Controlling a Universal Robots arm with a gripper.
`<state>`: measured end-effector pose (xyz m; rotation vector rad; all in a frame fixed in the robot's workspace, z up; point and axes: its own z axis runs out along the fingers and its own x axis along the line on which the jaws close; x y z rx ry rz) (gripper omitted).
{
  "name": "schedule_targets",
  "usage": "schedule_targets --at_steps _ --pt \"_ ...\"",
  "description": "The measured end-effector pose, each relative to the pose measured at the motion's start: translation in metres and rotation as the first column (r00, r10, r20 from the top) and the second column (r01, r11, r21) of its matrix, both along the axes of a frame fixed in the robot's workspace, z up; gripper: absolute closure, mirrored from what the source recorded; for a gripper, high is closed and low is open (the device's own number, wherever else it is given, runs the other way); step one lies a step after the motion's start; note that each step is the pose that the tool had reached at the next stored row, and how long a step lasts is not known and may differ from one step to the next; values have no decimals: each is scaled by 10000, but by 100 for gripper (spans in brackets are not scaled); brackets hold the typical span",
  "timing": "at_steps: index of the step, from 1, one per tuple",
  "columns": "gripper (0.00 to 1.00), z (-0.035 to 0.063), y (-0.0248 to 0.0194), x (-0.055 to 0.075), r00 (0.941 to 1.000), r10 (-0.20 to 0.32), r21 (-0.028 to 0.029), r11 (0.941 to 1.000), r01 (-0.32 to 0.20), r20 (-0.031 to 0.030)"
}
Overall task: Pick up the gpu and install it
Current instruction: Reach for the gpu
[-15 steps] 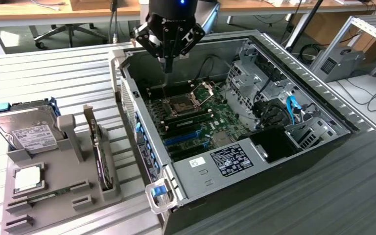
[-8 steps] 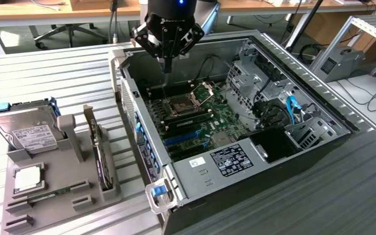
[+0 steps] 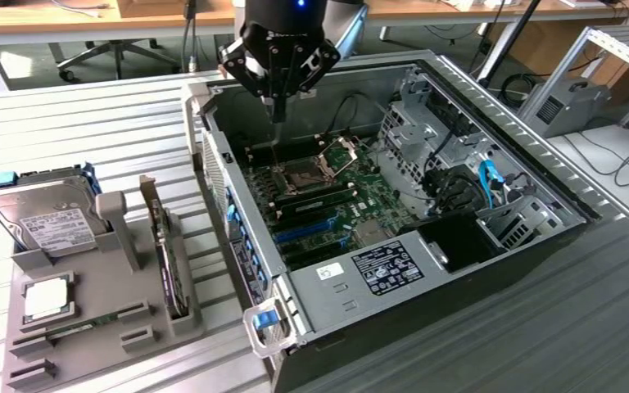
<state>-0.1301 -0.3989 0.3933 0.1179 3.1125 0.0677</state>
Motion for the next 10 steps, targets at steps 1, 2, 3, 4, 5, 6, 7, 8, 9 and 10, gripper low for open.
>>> schedule_targets --at_steps 1,2,3,4,5,6,7,8,9,10 --pt "89 0 0 -24 10000 0 0 10000 0 0" --pt "89 0 0 -36 10000 0 -3 10000 0 0" --pt "89 0 0 -37 10000 0 -3 10000 0 0" --pt "89 0 0 -39 10000 -1 -3 10000 1 0" --pt "89 0 0 -41 10000 -1 -3 10000 1 0" --pt "89 0 0 -43 10000 -1 -3 10000 1 1" --pt "89 0 0 -46 10000 -1 -3 10000 1 1" --pt "89 0 0 -49 10000 -1 -3 10000 1 0" --pt "89 0 0 -52 10000 -1 -4 10000 1 0" --pt "89 0 0 -54 10000 -1 -4 10000 1 -1"
